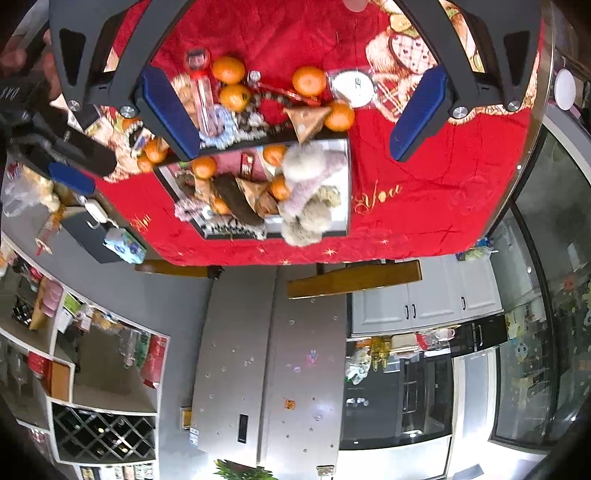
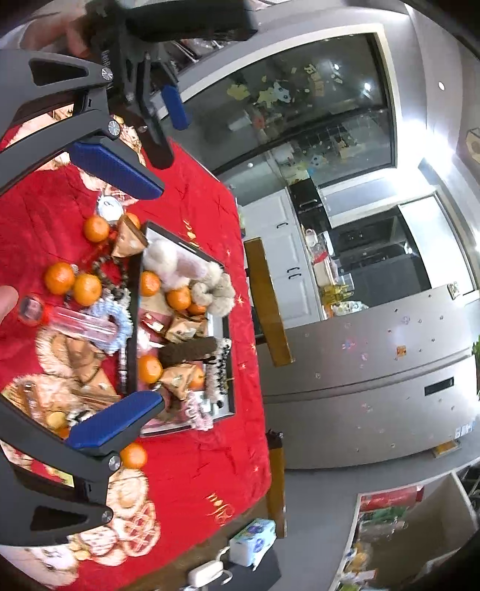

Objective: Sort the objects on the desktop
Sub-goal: 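Withdraw both open tools from the tray back toward the pile, then approach the mandarin with the left tool while the right tool approaches the pink plastic tube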

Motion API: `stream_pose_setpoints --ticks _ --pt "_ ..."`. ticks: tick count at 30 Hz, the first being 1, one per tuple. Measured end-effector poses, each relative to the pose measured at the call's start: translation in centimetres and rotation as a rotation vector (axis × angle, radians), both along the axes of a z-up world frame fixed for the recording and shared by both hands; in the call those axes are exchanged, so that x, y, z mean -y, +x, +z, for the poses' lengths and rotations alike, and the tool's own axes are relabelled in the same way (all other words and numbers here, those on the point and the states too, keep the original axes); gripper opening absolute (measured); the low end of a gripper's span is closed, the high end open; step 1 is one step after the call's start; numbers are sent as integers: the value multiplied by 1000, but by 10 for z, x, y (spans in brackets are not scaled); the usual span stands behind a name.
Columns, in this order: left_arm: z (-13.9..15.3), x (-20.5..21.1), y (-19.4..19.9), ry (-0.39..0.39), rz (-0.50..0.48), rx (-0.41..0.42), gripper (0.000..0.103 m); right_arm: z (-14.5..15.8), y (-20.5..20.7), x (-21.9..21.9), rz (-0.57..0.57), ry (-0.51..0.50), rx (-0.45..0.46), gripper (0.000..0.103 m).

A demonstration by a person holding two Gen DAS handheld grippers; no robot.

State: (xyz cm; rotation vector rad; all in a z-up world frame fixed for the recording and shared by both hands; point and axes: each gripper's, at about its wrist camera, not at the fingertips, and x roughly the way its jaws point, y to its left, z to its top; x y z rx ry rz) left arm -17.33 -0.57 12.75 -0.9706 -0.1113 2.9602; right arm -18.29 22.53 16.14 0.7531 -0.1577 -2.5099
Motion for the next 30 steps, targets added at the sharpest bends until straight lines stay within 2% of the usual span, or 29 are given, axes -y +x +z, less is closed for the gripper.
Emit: stream_pose_setpoints --ticks 4,8,12,17,20,22,24,26,30 --pt "-10 -1 16 -10 -9 2 103 0 20 0 1 1 -23 103" --pt "-22 -2 27 0 -24 15 103 -11 29 2 -4 -21 20 103" --pt "-39 -1 28 -10 -11 48 103 -25 32 3 -16 -15 43 103" --pt "-64 8 30 -4 14 55 103 -41 28 -8 -28 -70 102 103" --pt "-79 12 32 0 15 39 103 -51 29 -16 -59 -94 74 103" --pt "-94 12 27 -2 16 87 103 -59 26 -18 -76 -102 88 103" --pt "-104 9 26 0 -35 101 103 -66 24 -14 -55 -76 83 103" --pt "-112 7 22 -19 -36 129 103 -74 18 -10 -71 -43 99 103" --pt "-117 6 20 -5 -61 122 103 -87 10 -8 -62 -39 126 103"
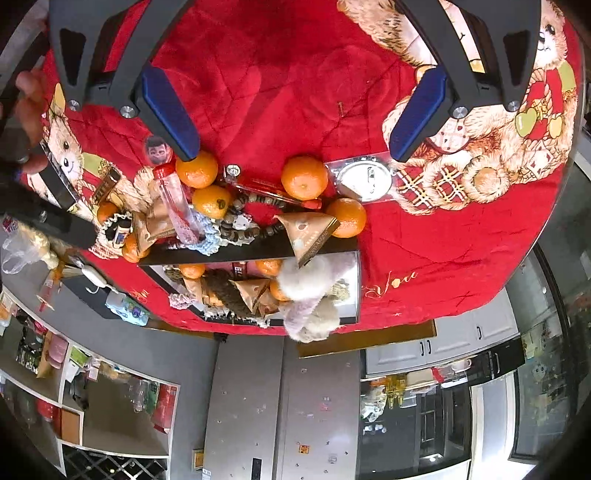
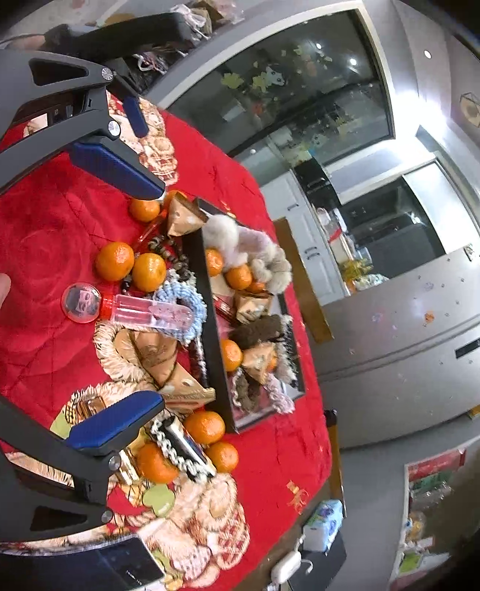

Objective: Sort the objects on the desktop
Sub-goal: 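Approach the mandarin with the left tool while the right tool approaches the pink plastic tube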

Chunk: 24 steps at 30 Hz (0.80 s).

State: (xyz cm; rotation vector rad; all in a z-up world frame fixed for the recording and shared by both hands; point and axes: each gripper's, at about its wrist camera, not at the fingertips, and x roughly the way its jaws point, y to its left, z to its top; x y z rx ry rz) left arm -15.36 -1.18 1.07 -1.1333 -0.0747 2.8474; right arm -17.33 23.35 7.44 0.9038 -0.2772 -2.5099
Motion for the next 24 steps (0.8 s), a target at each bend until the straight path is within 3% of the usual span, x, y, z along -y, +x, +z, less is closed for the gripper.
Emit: stream_pose_setpoints --ticks 8,11,15,24 --pt "-5 0 -14 20 -47 14 103 -12 -6 5 3 36 24 103" --pt "-8 3 -18 32 -58 27 103 -18 -12 9 16 39 57 95" --pt "-13 7 -26 54 -77 39 103 -24 -17 10 20 33 80 93" --pt "-28 6 -52 47 -101 99 92 -40 -32 14 25 21 141 85"
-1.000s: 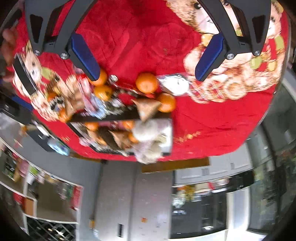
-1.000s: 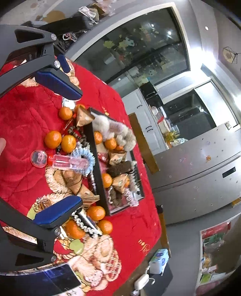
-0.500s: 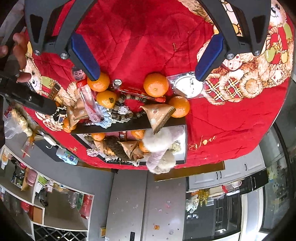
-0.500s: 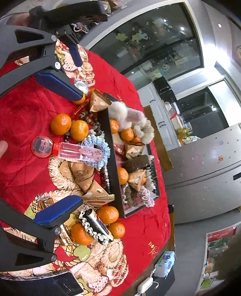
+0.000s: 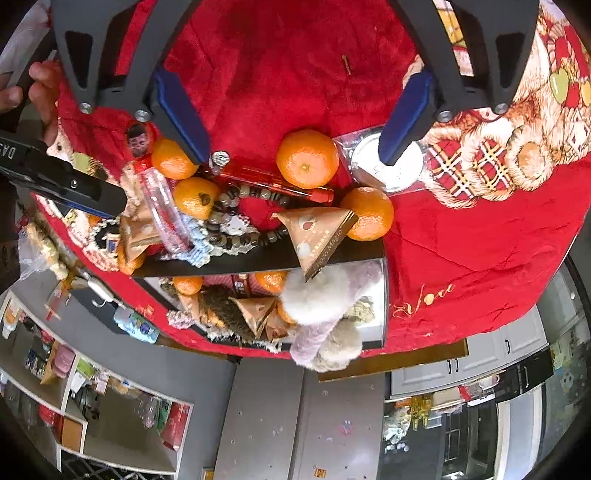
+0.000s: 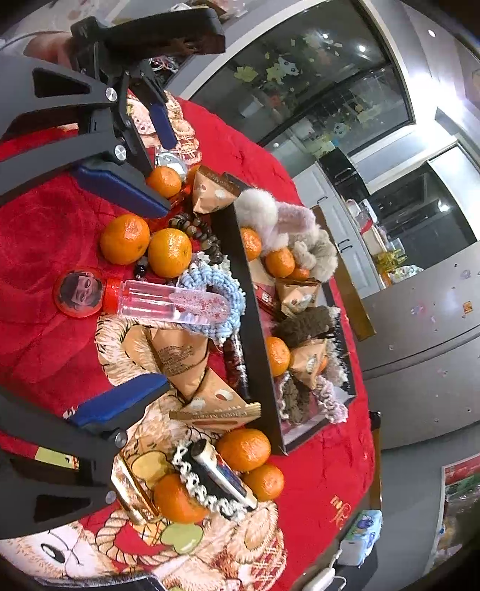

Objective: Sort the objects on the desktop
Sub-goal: 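Approach the mandarin with the left tool while the right tool approaches the pink plastic tube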

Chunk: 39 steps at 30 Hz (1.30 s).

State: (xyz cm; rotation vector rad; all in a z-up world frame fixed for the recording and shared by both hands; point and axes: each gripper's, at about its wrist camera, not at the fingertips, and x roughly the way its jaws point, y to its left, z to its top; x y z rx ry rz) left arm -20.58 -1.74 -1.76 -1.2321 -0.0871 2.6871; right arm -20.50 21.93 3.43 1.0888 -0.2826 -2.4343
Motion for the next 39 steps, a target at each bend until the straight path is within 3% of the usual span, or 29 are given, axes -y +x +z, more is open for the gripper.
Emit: stream_pose_setpoints --ticks 12,17,19,30,33,39 --pt "-14 -1 -18 -4 0 40 82 -14 -12 -2 0 9 57 76" --pt "-15 1 -19 -35 15 37 67 -18 -14 1 6 11 79 76" --pt "-15 2 -18 -46 20 33 55 -19 -15 1 1 16 85 74" --pt "-16 2 -18 -44 22 21 52 -23 -13 8 -7 91 78 60" --pt "-17 2 -17 -23 10 25 40 -24 -13 8 -10 105 76 53" --pt "-18 1 -17 -17 14 22 40 -23 -13 10 -2 112 81 41"
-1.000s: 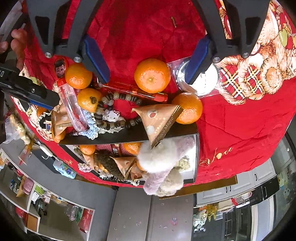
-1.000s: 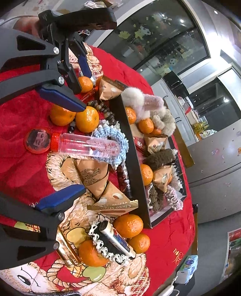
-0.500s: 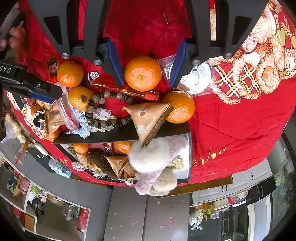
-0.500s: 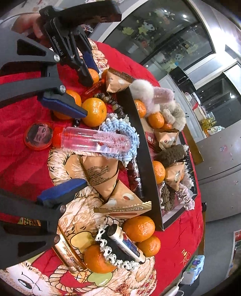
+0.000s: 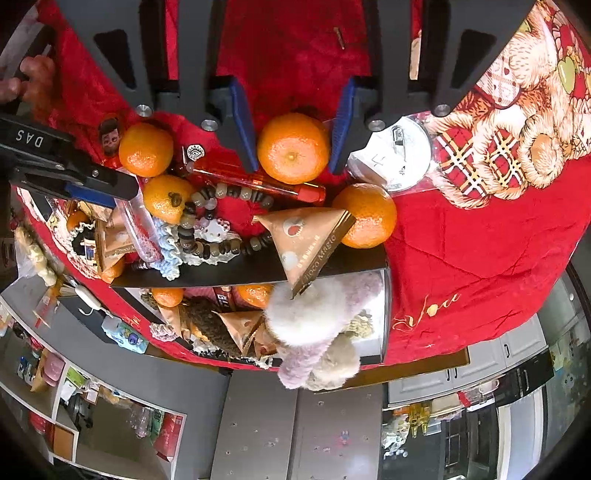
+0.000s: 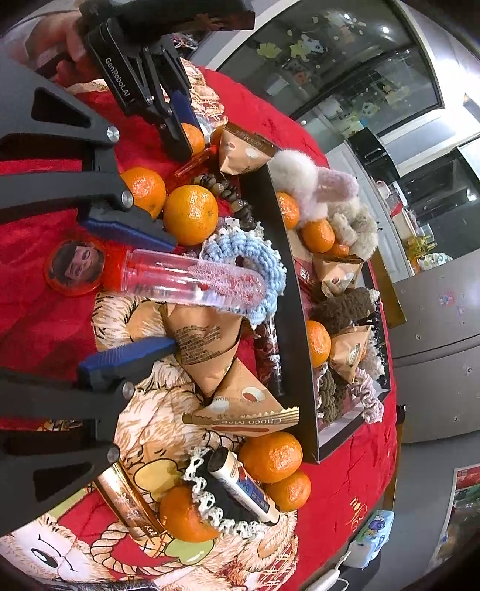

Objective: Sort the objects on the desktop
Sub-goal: 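Approach the mandarin with the left tool while the right tool approaches the pink plastic tube, then grasp the mandarin with the left tool while the right tool grasps the pink plastic tube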

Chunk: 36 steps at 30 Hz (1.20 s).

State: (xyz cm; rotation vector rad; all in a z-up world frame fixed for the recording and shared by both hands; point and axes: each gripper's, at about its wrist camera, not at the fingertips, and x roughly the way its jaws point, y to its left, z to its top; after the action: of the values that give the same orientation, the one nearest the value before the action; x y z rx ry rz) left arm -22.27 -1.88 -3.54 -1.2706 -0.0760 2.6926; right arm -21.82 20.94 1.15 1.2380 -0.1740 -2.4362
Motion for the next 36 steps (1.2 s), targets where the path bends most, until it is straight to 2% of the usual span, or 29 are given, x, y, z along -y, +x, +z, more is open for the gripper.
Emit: stream_pose_setpoints --ticks 4,5,21,36 --pt "0 1 1 8 4 0 40 0 1 5 24 5 -1 27" --pt "0 1 1 10 4 0 40 0 2 6 25 6 -2 26" --pt "14 7 15 34 32 -22 39 14 14 14 29 43 -63 25" --pt "62 8 34 43 47 -125 39 58 21 21 35 64 -160 24"
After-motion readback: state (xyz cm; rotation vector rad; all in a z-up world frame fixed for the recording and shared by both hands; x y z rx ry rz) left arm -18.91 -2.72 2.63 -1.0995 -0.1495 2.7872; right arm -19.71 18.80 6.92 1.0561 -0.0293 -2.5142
